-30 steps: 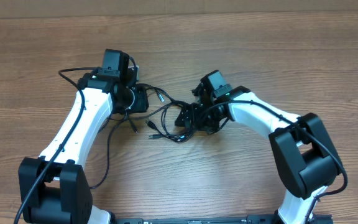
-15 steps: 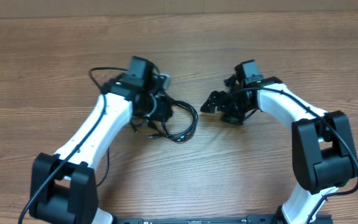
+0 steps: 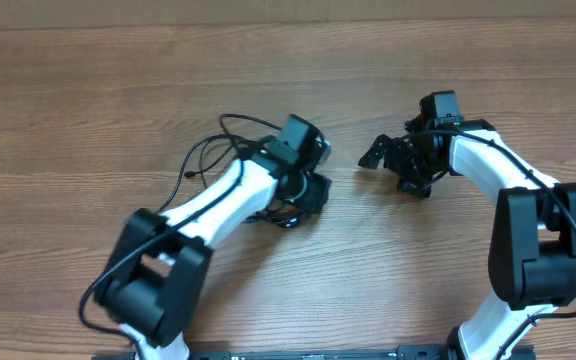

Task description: Untangle cables

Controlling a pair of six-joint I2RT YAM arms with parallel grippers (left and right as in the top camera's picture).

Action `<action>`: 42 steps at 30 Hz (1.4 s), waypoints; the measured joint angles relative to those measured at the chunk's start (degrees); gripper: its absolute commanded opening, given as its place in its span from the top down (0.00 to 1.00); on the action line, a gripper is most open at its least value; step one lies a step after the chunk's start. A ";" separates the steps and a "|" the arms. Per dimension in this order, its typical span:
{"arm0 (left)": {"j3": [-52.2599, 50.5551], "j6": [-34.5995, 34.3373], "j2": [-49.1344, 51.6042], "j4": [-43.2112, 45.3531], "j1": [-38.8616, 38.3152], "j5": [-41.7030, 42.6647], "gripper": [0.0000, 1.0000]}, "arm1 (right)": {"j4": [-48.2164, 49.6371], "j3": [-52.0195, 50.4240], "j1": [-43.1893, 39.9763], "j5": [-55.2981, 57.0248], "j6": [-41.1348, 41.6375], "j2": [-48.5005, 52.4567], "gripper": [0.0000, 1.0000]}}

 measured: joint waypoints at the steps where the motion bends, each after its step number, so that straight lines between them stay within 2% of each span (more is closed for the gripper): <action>1: -0.02 -0.35 0.85 0.42 -0.55 -0.37 0.50 | -0.20 -0.02 0.04 0.28 0.00 -0.04 0.00; 3: -0.04 -1.01 2.03 0.68 -1.20 -0.81 0.75 | -0.33 -0.02 0.31 0.68 0.00 -0.11 0.00; 7: -0.17 -1.22 2.36 0.37 -1.40 -1.44 0.87 | -0.26 -0.02 0.79 1.49 0.00 -0.20 0.00; 12: 0.04 -1.20 1.70 -6.10 0.37 -1.97 0.90 | 0.17 -0.57 0.85 1.66 -0.02 -0.52 0.00; 16: 1.51 2.21 -1.18 -9.57 4.07 1.01 0.75 | 0.24 -1.11 0.85 0.59 -0.04 -0.79 0.00; 17: 2.05 3.87 -2.21 -9.92 5.18 2.82 0.76 | 0.24 -1.27 0.85 0.02 -0.02 -0.85 0.00; 20: 3.13 8.37 -5.11 -10.88 8.39 9.03 0.92 | 0.28 -1.60 0.85 -2.56 -0.09 -0.87 0.00; 22: 3.63 12.13 -6.58 -12.04 10.95 14.40 0.95 | 0.85 -2.10 0.85 -5.25 -0.31 -0.87 0.00; 25: 3.80 17.64 -7.08 -14.43 15.19 22.18 0.93 | 1.88 -2.82 0.87 -9.60 -0.74 -0.85 0.00; 28: 3.80 20.81 -7.08 -16.00 18.69 25.22 0.87 | 2.91 -2.93 1.03 -13.16 -0.96 -0.85 0.01; 30: 3.80 21.92 -7.08 -16.31 20.68 25.55 0.85 | 3.41 -2.93 1.22 -15.02 -1.22 -0.85 0.03; 34: 3.80 21.70 -7.08 -16.41 21.79 22.67 0.85 | 3.80 -2.93 2.23 -16.94 -1.57 -0.85 0.09; 36: 3.80 21.03 -7.08 -16.17 21.70 20.41 0.74 | 4.22 -2.93 3.37 -17.35 -1.53 -0.85 0.09; 40: 3.80 17.09 -7.08 -14.84 21.70 15.41 0.71 | 5.68 -2.95 6.49 -17.84 -1.51 -0.85 0.08; 42: 3.80 14.99 -7.08 -14.19 21.70 12.79 0.62 | 6.82 -2.95 8.48 -17.94 -1.25 -0.85 0.08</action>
